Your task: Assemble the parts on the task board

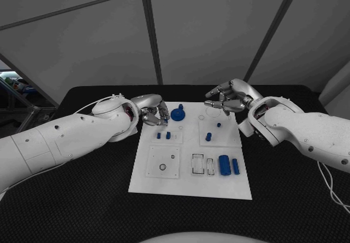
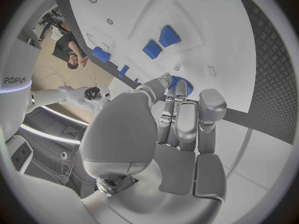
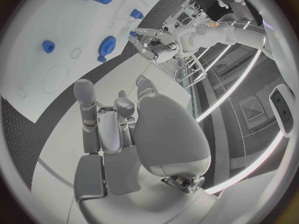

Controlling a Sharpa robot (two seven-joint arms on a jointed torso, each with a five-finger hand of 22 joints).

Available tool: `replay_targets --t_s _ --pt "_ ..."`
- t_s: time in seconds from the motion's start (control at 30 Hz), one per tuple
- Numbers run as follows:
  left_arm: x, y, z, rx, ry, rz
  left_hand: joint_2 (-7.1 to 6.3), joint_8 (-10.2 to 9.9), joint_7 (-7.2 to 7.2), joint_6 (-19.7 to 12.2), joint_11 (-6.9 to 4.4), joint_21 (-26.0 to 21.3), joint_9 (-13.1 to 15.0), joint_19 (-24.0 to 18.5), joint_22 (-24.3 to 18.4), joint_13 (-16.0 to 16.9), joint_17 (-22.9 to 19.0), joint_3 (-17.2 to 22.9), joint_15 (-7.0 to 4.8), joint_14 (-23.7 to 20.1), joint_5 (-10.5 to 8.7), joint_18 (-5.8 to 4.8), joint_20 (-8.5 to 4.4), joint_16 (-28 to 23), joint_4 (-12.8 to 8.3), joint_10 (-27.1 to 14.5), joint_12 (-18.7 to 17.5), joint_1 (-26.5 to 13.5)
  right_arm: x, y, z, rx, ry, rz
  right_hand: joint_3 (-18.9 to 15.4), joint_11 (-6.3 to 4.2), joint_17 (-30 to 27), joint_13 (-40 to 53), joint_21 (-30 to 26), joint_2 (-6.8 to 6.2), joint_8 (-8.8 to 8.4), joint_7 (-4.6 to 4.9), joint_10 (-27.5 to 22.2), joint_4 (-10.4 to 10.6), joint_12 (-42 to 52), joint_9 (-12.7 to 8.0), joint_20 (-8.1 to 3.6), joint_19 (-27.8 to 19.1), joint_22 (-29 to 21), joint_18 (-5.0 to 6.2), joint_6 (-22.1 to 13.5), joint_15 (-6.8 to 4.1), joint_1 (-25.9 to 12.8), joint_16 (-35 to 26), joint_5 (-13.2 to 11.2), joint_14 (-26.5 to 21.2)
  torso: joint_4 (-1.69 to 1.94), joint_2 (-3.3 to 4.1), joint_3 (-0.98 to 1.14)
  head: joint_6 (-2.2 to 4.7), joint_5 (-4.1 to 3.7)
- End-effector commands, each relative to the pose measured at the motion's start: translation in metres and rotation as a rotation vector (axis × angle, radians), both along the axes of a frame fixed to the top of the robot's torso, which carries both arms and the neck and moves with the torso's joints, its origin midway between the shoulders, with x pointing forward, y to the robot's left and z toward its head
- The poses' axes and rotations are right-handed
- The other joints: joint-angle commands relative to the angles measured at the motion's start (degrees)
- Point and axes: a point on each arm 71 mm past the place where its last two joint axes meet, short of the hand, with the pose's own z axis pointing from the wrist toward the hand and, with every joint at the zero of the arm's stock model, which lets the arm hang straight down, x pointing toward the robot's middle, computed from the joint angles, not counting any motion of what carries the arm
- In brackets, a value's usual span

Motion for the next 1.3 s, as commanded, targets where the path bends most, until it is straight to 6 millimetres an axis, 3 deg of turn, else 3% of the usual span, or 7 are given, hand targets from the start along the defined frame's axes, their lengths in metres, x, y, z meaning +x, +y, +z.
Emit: replay_targets --t_s 0.03,1.3 --pt "0.0 -0.001 -0.001 -0.002 0.011 -0.008 -0.01 -0.25 0.02 0.25 -0.13 0.12 0.05 0.15 0.06 0.0 -0.07 0.0 0.05 0.36 -0.25 -4.5 0.06 0.21 0.13 0.44 -0.27 -0.45 0.0 0.0 0.002 0.006 -0.01 0.003 0.29 0.02 -0.08 0.0 -0.23 0.61 0.1 -0.26 -0.37 0.17 -0.11 -0.05 0.11 -0.31 -0.05 0.79 -0.08 -0.5 0.18 -0.16 0.4 1.73 0.0 0.01 0.02 -0.02 0.02" --pt "0.004 -0.004 -0.014 0.034 0.069 -0.003 0.02 -0.45 -0.11 0.37 -0.19 -0.45 0.06 -0.25 -0.36 0.03 -0.91 0.02 0.03 0.07 -0.24 -4.35 0.06 -0.16 0.06 0.63 -0.61 -0.56 -0.001 -0.001 0.002 0.006 -0.009 0.001 0.33 0.01 -0.08 -0.04 -0.28 0.67 0.13 -0.26 -0.38 0.15 -0.13 -0.05 0.1 -0.3 -0.08 0.79 -0.07 -0.51 0.24 -0.18 0.41 1.73 0.04 0.01 0.0 -0.34 0.1"
